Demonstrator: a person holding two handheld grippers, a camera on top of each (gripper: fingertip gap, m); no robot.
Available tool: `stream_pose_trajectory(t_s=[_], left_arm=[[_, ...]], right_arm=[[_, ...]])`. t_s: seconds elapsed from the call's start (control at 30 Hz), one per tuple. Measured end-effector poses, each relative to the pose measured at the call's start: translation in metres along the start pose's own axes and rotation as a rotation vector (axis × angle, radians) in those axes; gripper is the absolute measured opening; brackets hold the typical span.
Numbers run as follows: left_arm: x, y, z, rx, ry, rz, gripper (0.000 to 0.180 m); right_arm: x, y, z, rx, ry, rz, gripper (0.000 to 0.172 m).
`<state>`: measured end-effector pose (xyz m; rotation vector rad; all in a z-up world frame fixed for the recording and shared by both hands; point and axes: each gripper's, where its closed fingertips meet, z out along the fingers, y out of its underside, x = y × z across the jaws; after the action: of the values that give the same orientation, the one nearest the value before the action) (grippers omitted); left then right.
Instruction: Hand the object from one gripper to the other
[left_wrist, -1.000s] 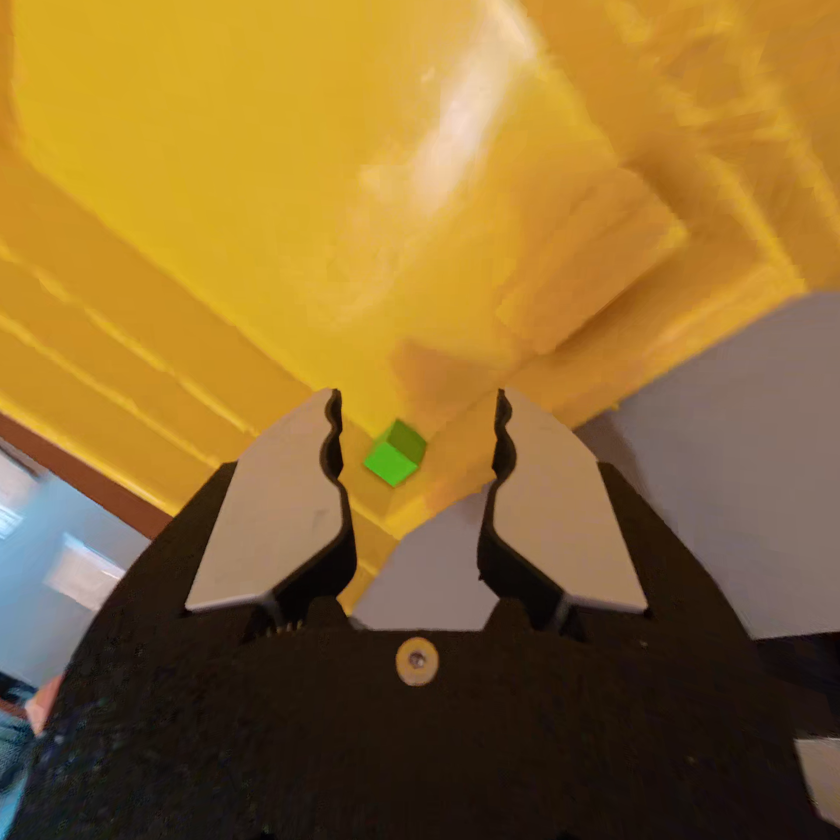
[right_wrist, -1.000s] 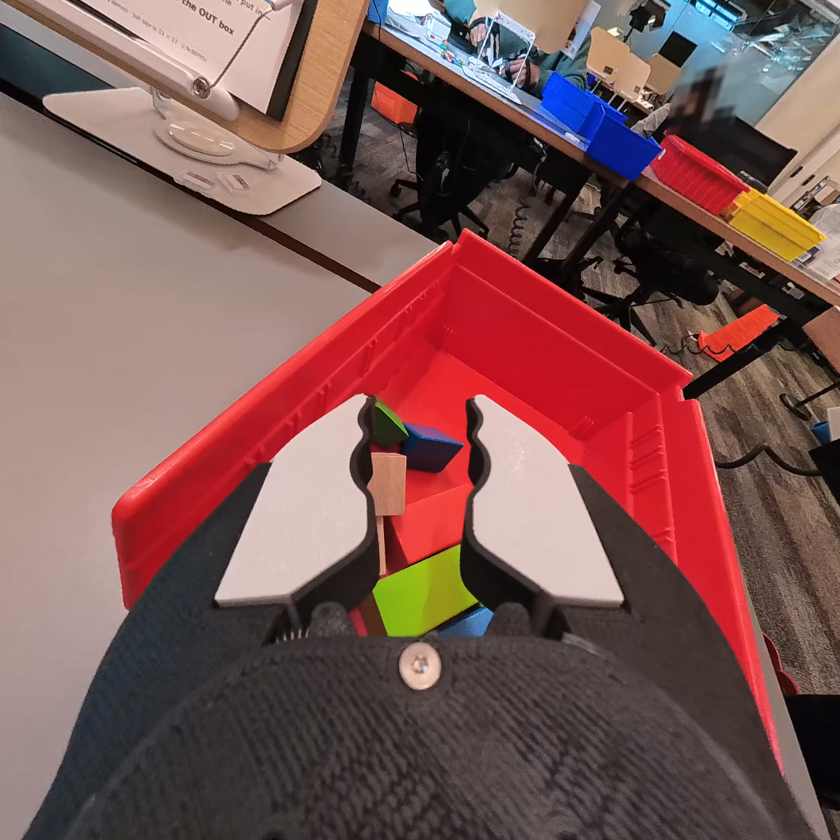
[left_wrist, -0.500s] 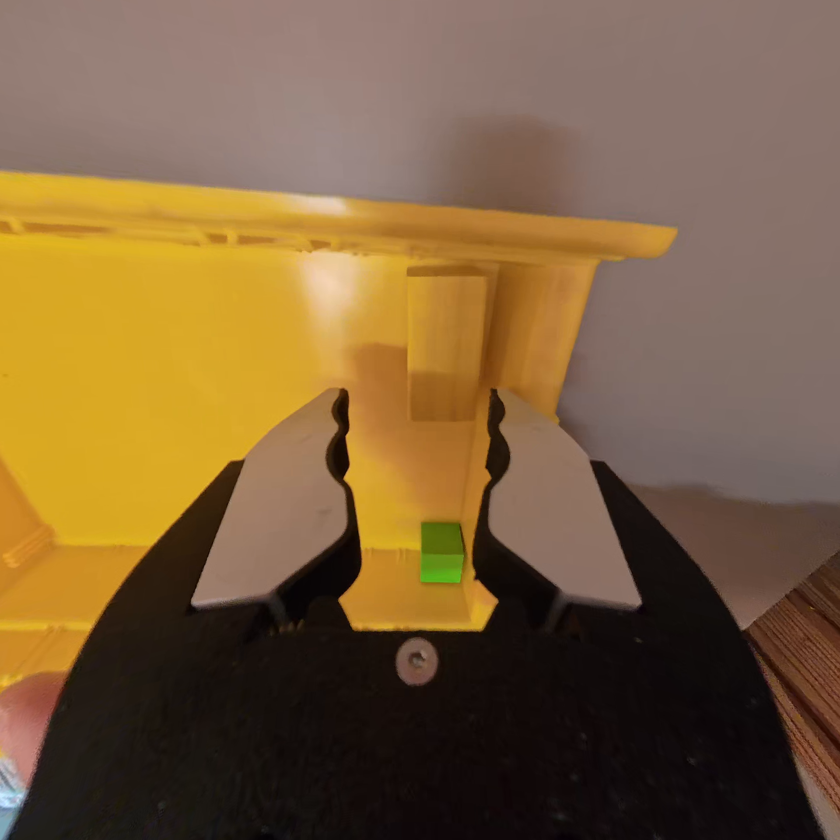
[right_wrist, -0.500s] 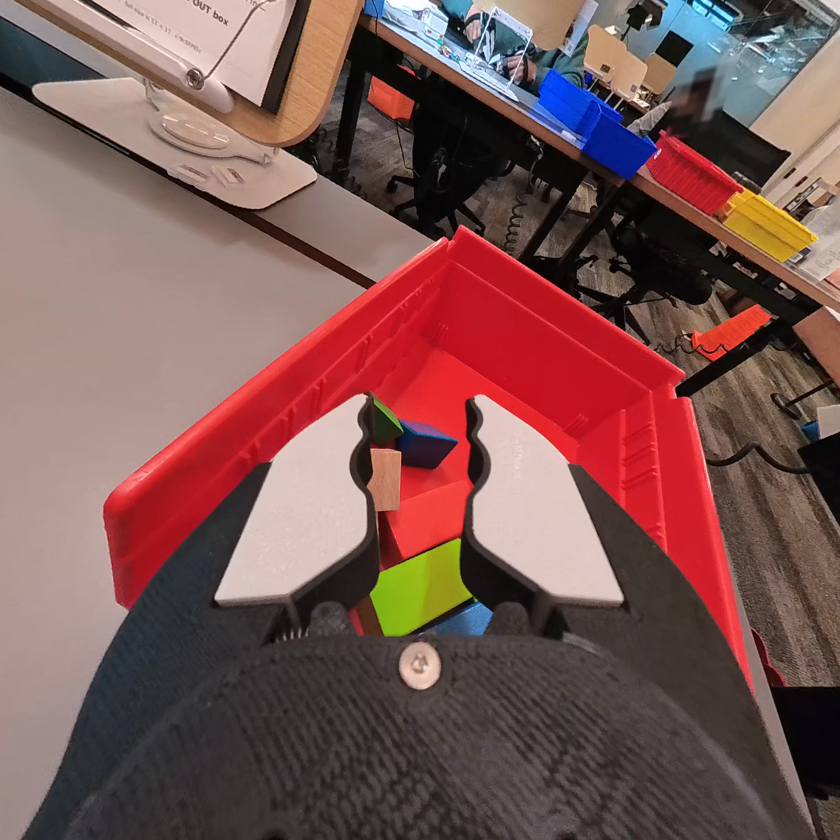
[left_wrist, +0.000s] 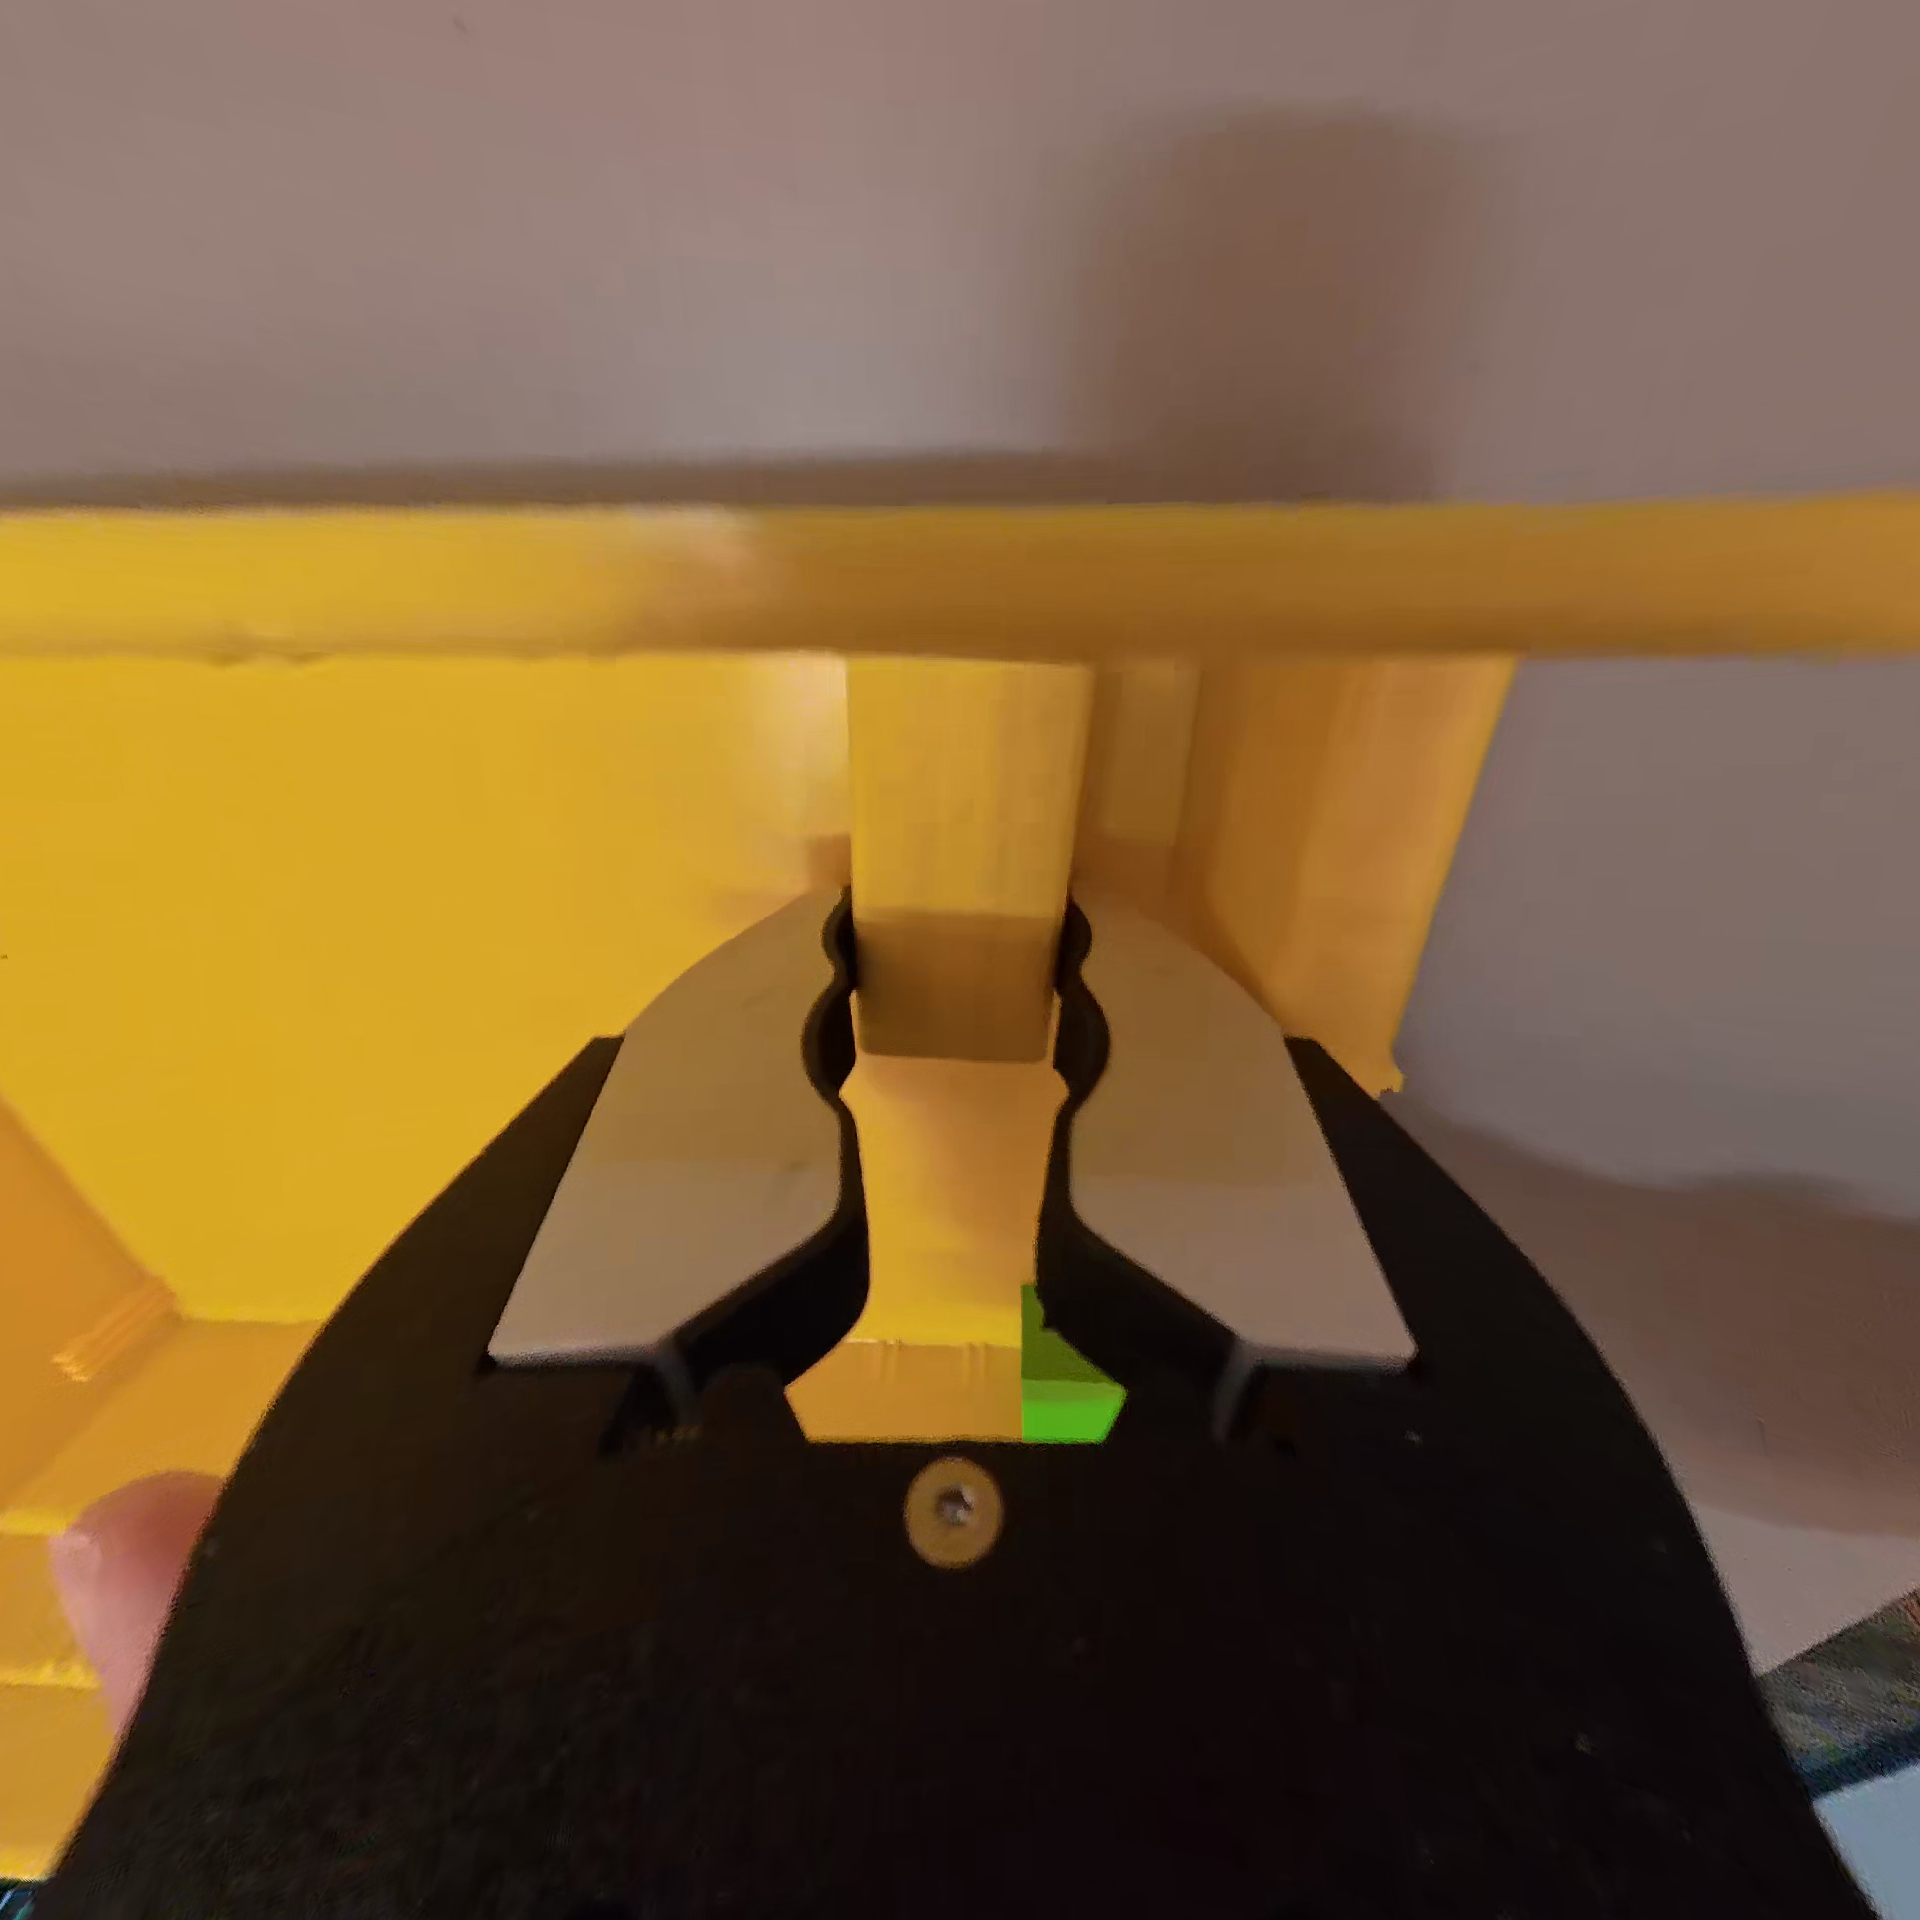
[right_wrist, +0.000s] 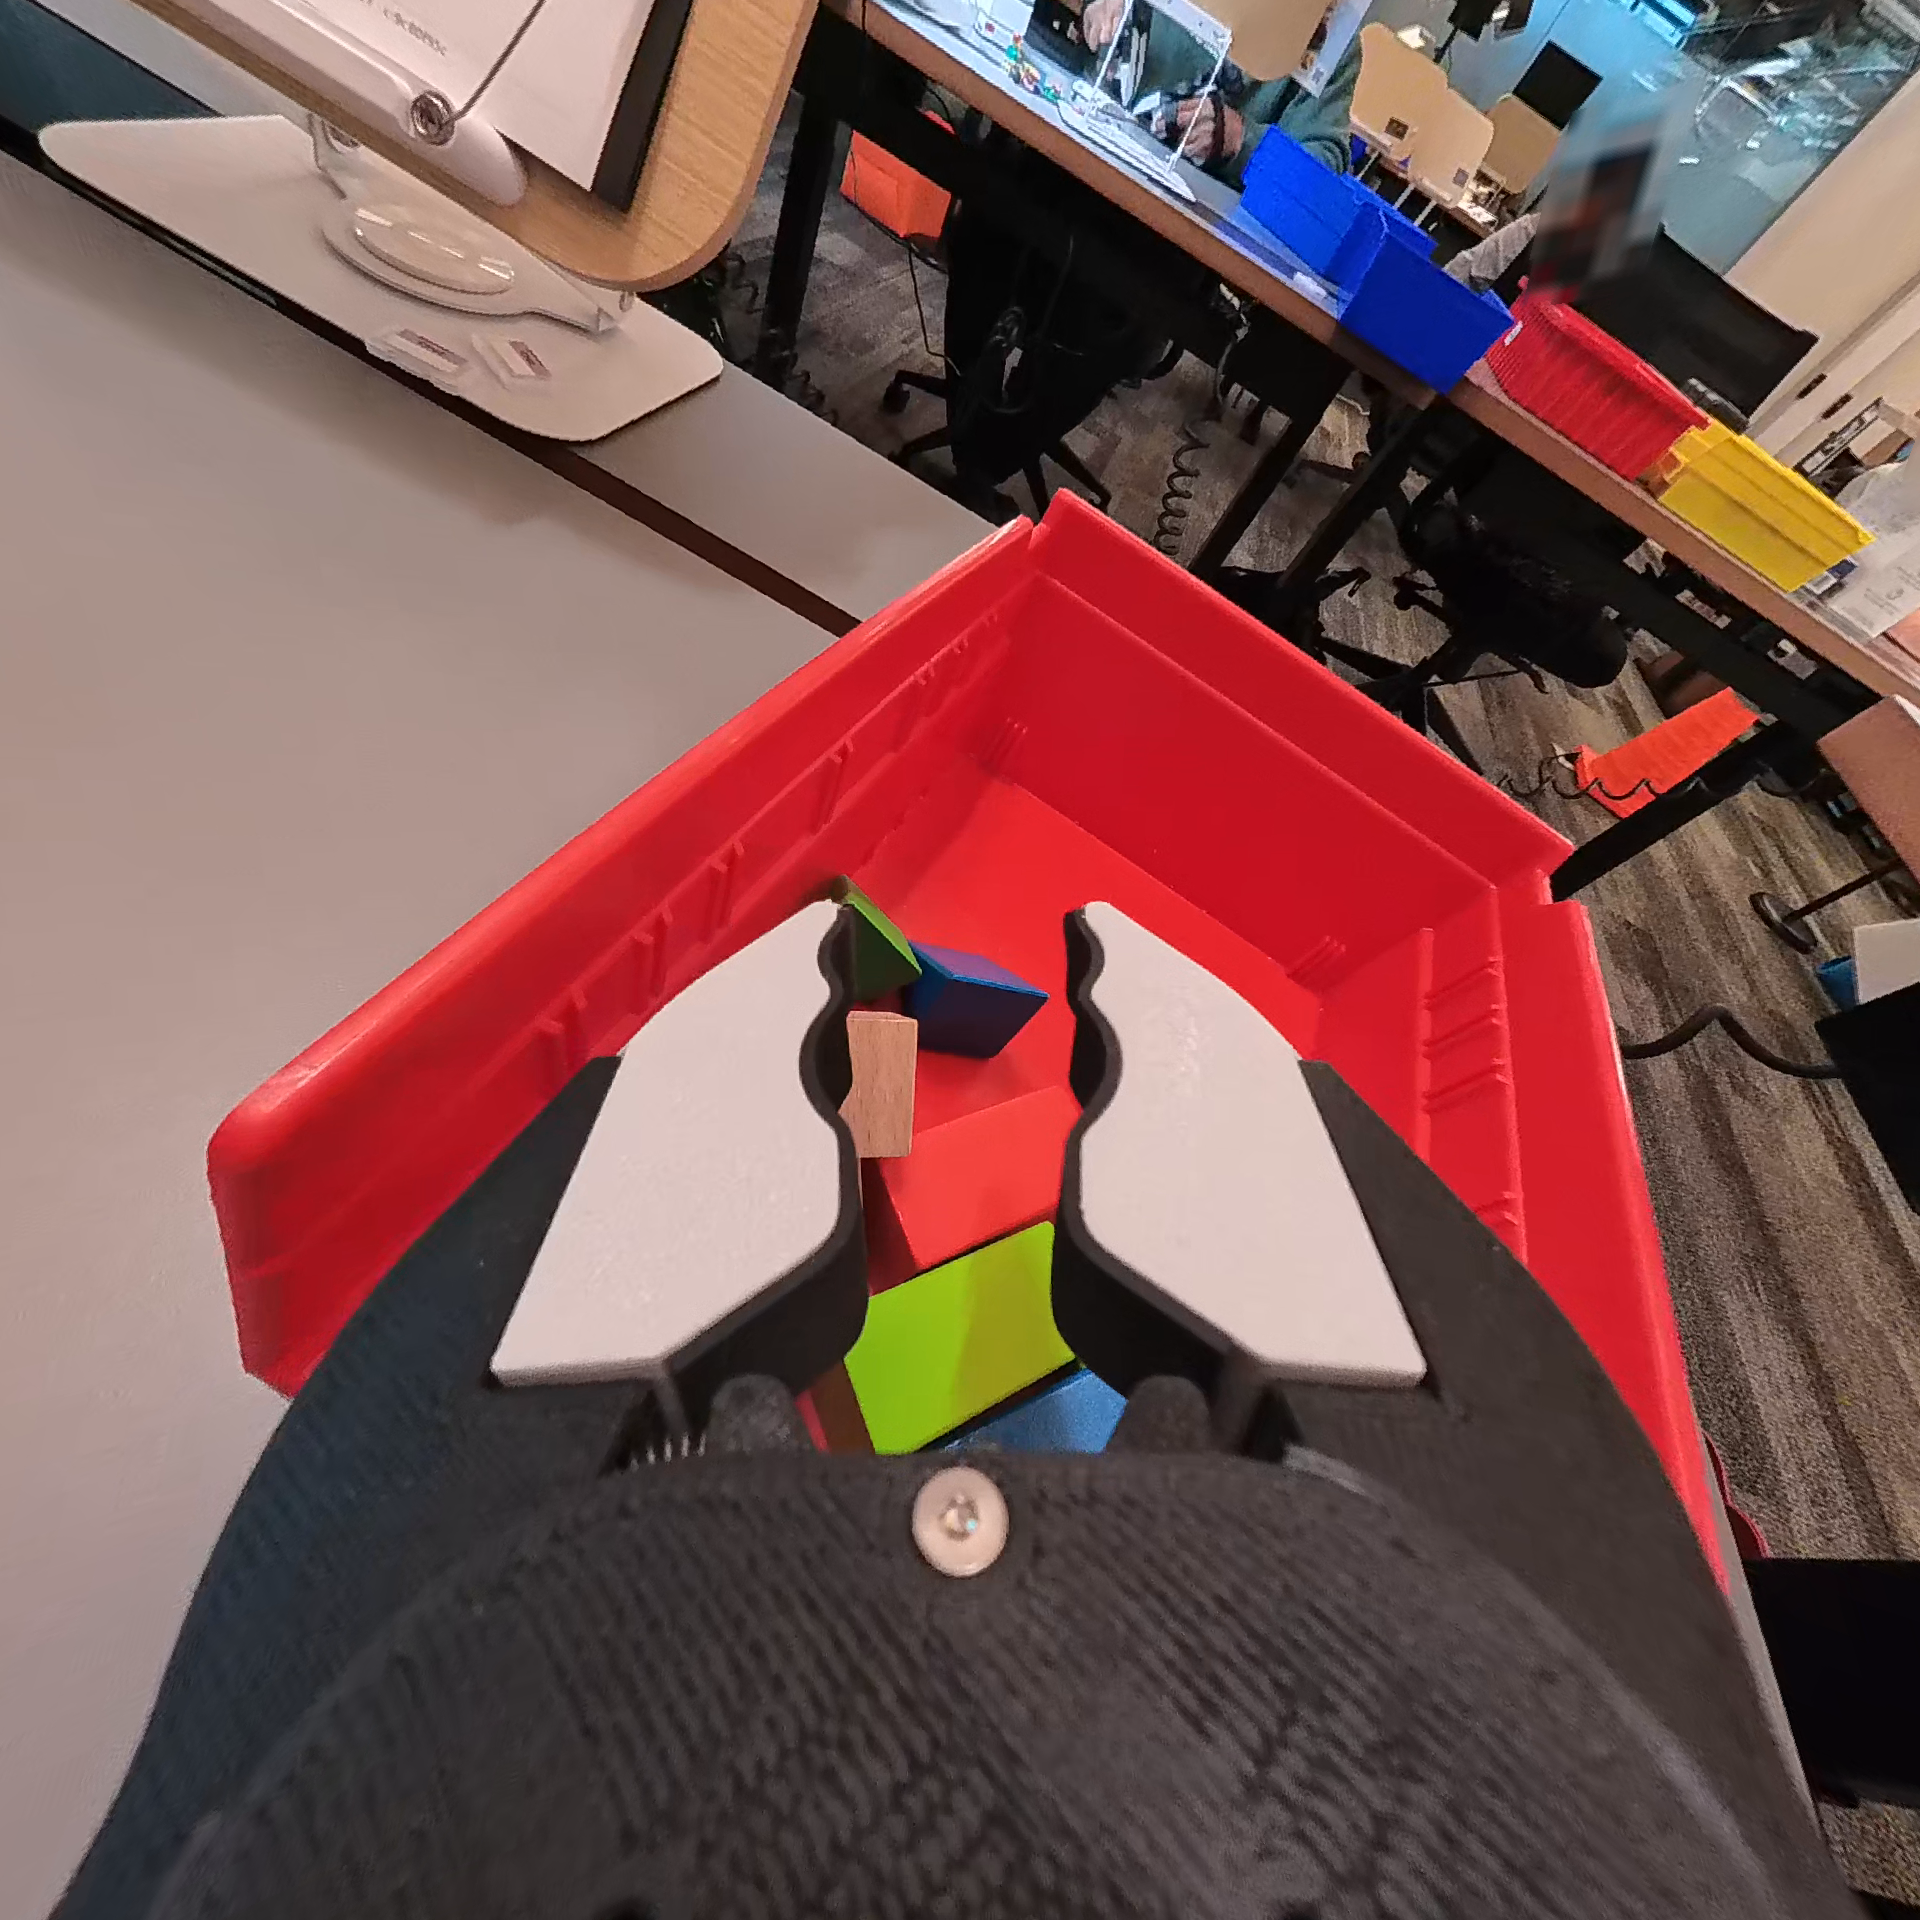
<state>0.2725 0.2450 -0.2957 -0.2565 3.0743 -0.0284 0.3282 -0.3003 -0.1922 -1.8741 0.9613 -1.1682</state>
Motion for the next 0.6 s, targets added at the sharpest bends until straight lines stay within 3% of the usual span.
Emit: stream_pose_trajectory(t_s=[0.03, 0.17, 0.23, 0.33, 0.43, 0.6], left_arm=[[0.0, 0.0, 0.0, 0.007, -0.005, -0.007, 0.035], [-0.017, 0.013, -0.006, -0.027, -0.125, -0.087, 0.035], [-0.026, 0.017, -0.018, 0.027, -0.176, -0.185, 0.035], [-0.029, 0.005, -0.053, 0.245, -0.19, -0.345, 0.035], [-0.019, -0.021, -0.099, 0.486, -0.175, -0.452, 0.035], [0.023, -0.097, -0.17, 0.937, -0.064, -0.45, 0.035]], right_arm=[[0.0, 0.0, 0.0, 0.0, -0.001, 0.0, 0.039], [-0.001, -0.003, -0.001, 0.009, 0.0, -0.015, 0.039], [-0.002, -0.012, -0.004, 0.051, -0.005, -0.031, 0.039], [-0.013, -0.042, -0.016, 0.203, -0.061, -0.037, 0.041], [-0.043, -0.078, -0.031, 0.378, -0.224, -0.014, 0.047], [-0.112, -0.133, -0.052, 0.528, -0.584, 0.123, 0.061]])
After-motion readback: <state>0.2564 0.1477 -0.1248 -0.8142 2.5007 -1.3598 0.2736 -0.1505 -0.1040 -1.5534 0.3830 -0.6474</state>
